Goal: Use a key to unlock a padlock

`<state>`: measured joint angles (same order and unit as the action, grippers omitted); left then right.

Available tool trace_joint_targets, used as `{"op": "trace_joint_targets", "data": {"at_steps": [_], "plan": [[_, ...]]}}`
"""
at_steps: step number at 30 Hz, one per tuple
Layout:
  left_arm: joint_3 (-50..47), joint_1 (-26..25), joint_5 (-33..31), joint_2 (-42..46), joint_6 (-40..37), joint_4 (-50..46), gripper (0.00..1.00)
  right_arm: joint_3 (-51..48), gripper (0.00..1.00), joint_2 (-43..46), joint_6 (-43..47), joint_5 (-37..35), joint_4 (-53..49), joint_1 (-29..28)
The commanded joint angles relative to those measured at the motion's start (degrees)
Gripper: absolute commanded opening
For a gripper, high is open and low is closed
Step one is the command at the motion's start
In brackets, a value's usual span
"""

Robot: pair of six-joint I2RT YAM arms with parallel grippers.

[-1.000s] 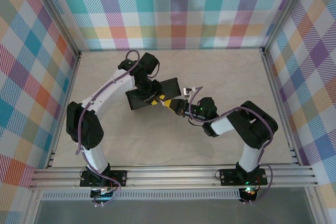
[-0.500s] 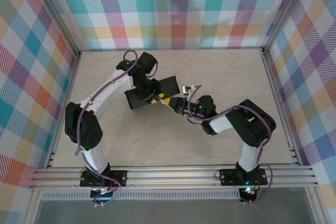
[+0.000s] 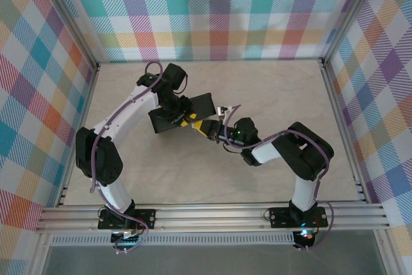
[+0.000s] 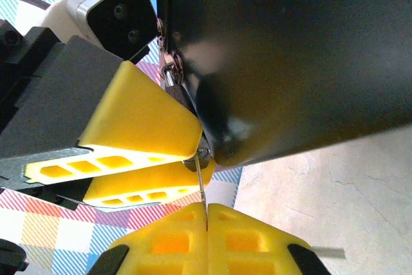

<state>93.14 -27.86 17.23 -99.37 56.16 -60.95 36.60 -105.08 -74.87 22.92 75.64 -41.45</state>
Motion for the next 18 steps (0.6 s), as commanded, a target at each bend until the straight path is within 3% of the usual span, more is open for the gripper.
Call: {"op": "trace_joint_targets", "data": {"at_steps": [1, 9, 18], "plan": [[-0.2, -1.7, 6.3, 1.8, 0.2, 1.4, 0.00, 2.9, 0.00, -1.0, -2.5, -3.7, 4.9, -1.4], [-0.2, -1.6, 5.6, 2.0, -1.7, -0.1, 0.00, 2.6, 0.00, 0.2, -2.2, -4.4, 5.0, -0.5], [1.1, -1.5, 4.3, 1.7, -6.3, -2.8, 0.00, 4.9, 0.00, -0.9, -2.8, 4.0, 5.0, 3.5]]}}
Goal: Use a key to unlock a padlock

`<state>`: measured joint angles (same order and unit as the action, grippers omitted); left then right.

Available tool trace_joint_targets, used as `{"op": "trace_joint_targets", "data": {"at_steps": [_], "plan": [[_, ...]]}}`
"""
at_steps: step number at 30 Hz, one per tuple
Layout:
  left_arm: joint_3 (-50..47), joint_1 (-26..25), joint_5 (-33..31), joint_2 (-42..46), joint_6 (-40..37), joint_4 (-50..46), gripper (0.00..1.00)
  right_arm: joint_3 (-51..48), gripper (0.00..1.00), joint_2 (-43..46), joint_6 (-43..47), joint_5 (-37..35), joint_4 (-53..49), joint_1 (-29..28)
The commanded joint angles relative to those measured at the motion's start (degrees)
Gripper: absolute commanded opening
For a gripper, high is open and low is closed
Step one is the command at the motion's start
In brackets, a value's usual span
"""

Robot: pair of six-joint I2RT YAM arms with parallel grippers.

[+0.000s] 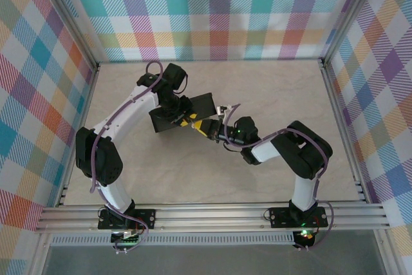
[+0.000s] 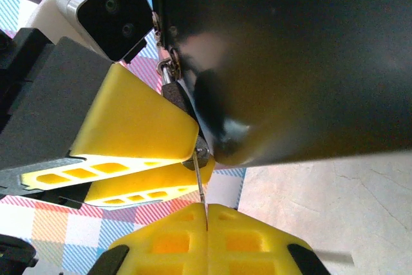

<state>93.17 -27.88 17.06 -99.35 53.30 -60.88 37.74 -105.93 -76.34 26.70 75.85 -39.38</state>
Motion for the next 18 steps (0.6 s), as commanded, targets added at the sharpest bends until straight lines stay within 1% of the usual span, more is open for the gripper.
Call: {"op": "trace_joint_targets", "data": {"at_steps": [1, 6, 10, 13, 18], "plan": [[1.6, -1.4, 4.2, 1.6, -4.2, -3.5, 0.00, 4.0, 0.00, -0.2, -1.7, 1.1, 4.7, 1.8], [1.2, -1.1, 4.7, 1.5, -5.3, -3.8, 0.00, 4.9, 0.00, -0.5, -2.5, 3.2, 4.7, 2.3], [1.2, -1.1, 5.4, 1.2, -5.3, -3.8, 0.00, 5.4, 0.00, -0.7, -2.3, 2.1, 4.7, 2.6], [1.6, -1.1, 5.4, 1.3, -5.4, -4.2, 0.00, 7.6, 0.00, -1.7, -3.1, 2.2, 4.7, 2.5], [1.8, -1.1, 6.3, 1.4, -5.1, -4.2, 0.00, 9.3, 0.00, -2.5, -5.1, -0.6, 4.7, 2.1]]}}
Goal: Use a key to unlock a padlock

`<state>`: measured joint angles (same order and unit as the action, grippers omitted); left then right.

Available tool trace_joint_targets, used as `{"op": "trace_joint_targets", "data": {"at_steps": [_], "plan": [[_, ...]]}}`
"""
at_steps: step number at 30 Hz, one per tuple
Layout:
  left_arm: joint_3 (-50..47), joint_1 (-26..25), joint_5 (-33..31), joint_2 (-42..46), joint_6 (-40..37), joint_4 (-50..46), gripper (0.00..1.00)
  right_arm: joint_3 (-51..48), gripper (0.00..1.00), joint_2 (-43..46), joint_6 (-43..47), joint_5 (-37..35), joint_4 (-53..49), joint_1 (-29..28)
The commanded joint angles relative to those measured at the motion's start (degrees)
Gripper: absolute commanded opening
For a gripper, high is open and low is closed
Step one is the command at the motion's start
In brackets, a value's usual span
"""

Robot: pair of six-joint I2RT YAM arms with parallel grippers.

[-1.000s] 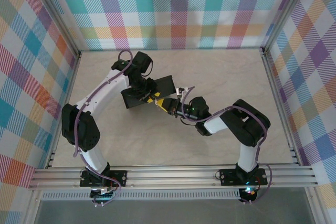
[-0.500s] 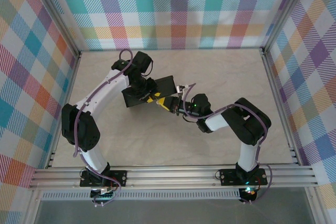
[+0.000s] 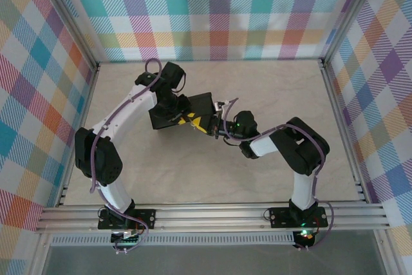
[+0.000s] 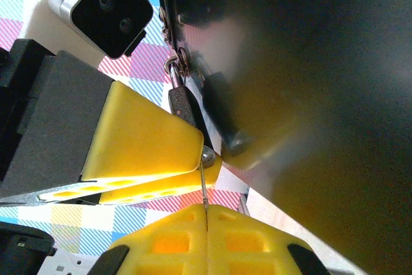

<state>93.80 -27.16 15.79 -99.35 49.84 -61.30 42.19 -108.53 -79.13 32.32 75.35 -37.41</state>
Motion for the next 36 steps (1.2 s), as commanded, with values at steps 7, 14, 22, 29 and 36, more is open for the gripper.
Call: {"op": "trace_joint_targets", "data": {"at_steps": [7, 14, 22, 29, 36], "plan": [[2.4, -1.8, 6.9, 1.1, -2.6, -5.2, 0.00, 1.0, 0.00, -1.5, -7.5, -11.2, 4.4, 1.4], [2.1, -1.5, 7.0, 0.9, -2.7, -5.0, 0.00, 0.7, 0.00, -0.7, -9.0, -11.1, 1.3, 1.1], [2.5, -1.4, 8.8, 0.4, -0.2, -3.2, 0.00, 0.8, 0.00, -1.3, -9.5, -12.5, 1.4, -1.5], [1.9, -1.3, 9.4, 0.8, 2.2, -1.7, 0.00, 0.0, 0.00, -1.5, -12.4, -18.6, 5.2, -4.5], [0.6, -1.1, 10.0, 1.5, 4.2, 0.3, 0.00, -1.0, 0.00, -0.5, -11.8, -21.0, 5.2, -6.1]]}}
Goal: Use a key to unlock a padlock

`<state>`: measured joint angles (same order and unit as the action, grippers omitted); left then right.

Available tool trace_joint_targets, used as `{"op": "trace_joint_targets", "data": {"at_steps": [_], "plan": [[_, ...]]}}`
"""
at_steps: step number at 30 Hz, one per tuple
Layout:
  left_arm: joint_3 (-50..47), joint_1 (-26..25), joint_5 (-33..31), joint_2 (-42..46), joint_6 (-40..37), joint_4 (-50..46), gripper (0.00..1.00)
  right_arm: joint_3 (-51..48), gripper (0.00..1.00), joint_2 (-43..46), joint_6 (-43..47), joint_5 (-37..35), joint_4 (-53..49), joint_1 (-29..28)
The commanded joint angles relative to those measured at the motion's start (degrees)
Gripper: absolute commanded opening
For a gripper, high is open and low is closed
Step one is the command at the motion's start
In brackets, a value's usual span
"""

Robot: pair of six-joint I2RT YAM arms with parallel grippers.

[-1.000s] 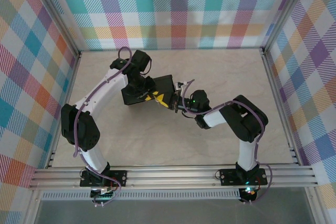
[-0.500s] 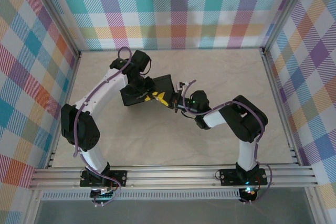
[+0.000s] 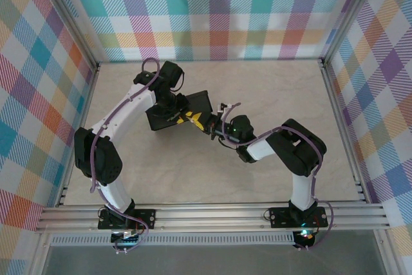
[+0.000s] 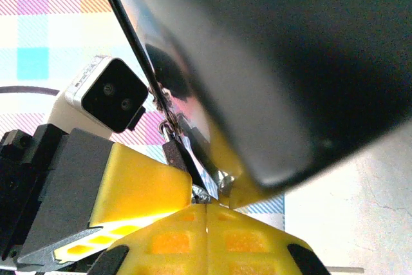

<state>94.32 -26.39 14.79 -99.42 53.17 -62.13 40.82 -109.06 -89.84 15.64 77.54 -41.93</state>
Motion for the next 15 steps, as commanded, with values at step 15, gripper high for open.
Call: {"op": "trace_joint_targets", "data": {"at_steps": [15], "plan": [[-2.0, -1.0, 11.4, 3.0, 0.9, 1.9, 0.00, 4.0, 0.00, 0.0, -2.2, -7.7, 3.0, -5.3]]}}
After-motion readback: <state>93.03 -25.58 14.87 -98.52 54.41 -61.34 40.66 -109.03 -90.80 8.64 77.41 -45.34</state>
